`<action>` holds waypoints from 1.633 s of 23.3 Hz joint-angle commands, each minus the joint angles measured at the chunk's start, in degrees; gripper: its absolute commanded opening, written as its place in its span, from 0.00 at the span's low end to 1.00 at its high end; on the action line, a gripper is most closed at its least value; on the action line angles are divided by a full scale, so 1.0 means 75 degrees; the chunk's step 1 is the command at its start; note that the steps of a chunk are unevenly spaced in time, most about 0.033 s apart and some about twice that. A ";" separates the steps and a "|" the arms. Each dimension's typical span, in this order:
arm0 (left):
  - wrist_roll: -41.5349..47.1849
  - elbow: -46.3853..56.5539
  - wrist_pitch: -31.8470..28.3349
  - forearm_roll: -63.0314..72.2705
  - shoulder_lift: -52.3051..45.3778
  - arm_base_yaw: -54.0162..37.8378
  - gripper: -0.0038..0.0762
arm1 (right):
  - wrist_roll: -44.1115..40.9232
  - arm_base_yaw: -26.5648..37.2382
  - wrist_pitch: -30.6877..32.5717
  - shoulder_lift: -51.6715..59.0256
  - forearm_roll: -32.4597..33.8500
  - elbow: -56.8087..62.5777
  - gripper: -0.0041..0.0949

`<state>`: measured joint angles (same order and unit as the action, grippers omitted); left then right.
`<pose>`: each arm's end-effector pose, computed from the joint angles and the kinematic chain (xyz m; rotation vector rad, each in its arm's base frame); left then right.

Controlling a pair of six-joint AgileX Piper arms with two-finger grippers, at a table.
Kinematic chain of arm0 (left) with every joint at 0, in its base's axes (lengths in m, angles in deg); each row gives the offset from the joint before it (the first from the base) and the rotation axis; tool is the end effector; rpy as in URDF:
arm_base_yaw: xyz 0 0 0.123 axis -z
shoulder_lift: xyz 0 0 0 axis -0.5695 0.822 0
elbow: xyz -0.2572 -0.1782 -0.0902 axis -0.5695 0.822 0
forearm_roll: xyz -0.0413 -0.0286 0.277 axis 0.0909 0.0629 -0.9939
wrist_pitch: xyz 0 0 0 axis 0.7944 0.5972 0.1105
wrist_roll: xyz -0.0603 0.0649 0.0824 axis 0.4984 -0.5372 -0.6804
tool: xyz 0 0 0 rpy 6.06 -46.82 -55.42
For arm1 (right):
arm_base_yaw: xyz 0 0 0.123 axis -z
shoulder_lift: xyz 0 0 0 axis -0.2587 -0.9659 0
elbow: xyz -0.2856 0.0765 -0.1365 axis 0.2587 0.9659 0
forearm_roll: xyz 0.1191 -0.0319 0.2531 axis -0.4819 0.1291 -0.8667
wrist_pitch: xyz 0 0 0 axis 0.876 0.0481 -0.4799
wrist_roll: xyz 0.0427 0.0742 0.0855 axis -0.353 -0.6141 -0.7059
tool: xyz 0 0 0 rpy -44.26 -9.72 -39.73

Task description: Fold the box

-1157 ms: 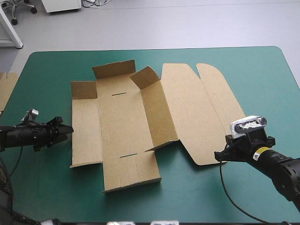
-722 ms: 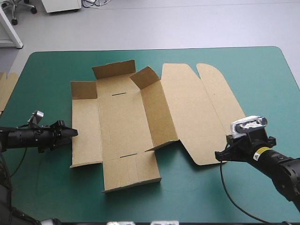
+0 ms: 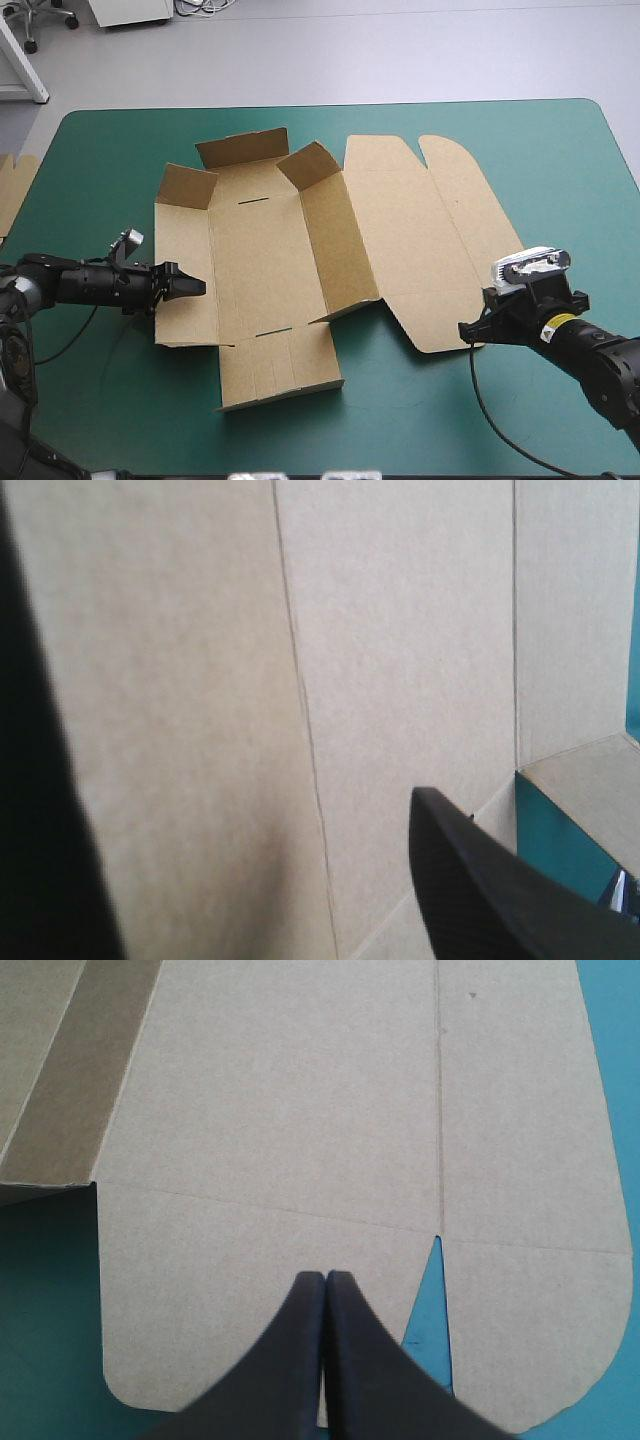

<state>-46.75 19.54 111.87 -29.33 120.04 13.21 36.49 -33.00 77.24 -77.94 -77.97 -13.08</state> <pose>0.3077 0.0205 0.1843 -0.1583 2.6326 -1.2005 0.1730 0.0606 0.3073 -0.3605 2.1883 0.2160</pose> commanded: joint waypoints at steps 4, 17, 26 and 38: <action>-0.0009 -0.0139 0.0240 0.0231 -0.0264 0.0435 0.51 | 0.0002 0.0021 -0.0448 0.0020 0.0019 -0.0263 0.02; -0.0560 -0.0489 0.0332 0.0737 -0.0264 0.0435 0.04 | -0.0017 0.0021 -0.0433 0.0020 0.0004 -0.0263 0.02; 0.0875 -0.3913 0.1095 -0.1682 -0.0279 0.0453 0.04 | -0.0017 0.0021 -0.0266 0.0020 0.0004 -0.0263 0.02; 0.2133 -0.4389 -0.0171 -0.6008 -0.1576 0.4231 0.04 | -0.0076 0.0021 -0.0078 0.0020 0.0144 -0.0263 0.02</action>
<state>-32.48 -11.56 113.79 -69.28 113.49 41.32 36.12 -33.00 79.44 -77.94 -77.36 -13.08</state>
